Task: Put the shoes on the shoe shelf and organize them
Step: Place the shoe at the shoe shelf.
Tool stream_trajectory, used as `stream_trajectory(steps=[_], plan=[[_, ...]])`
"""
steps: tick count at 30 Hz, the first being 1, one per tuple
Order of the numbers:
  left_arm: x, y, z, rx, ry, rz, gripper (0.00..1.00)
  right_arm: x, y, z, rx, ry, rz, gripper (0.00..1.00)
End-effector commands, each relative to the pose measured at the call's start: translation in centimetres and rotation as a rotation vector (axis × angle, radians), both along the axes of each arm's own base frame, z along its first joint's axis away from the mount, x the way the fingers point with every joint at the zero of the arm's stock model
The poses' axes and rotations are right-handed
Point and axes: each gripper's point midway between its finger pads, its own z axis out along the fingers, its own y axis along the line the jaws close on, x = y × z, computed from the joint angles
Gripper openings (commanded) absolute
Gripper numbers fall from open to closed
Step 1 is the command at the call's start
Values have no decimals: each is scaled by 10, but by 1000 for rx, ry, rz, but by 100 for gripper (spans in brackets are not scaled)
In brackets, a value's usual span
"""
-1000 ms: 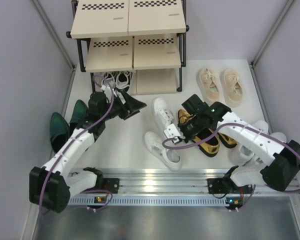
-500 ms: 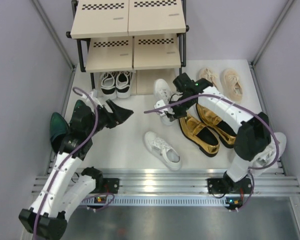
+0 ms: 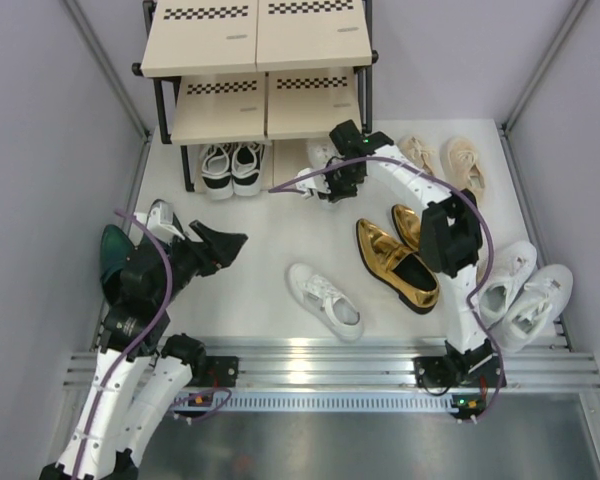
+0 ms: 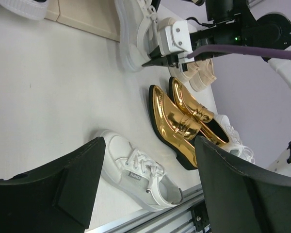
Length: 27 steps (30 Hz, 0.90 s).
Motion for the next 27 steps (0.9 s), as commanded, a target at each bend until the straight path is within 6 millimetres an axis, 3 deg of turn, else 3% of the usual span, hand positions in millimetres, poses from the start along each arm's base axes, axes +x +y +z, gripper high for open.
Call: stream_trajectory(steps=[1,5,11,21,27], plan=[[0,7,-7,5,11,40,80,58,12,40,59,-229,-38,0],[0,7,-11,0,24,42,80,79,9,36,52,-281,-54,0],[1,7,-16,-2,37,45,80,94,9,24,42,-298,-44,0],[0,5,-17,-15,48,42,80,112,0,17,23,-330,-47,1],[-1,5,-18,-28,54,44,80,115,-1,12,21,-334,-55,6]])
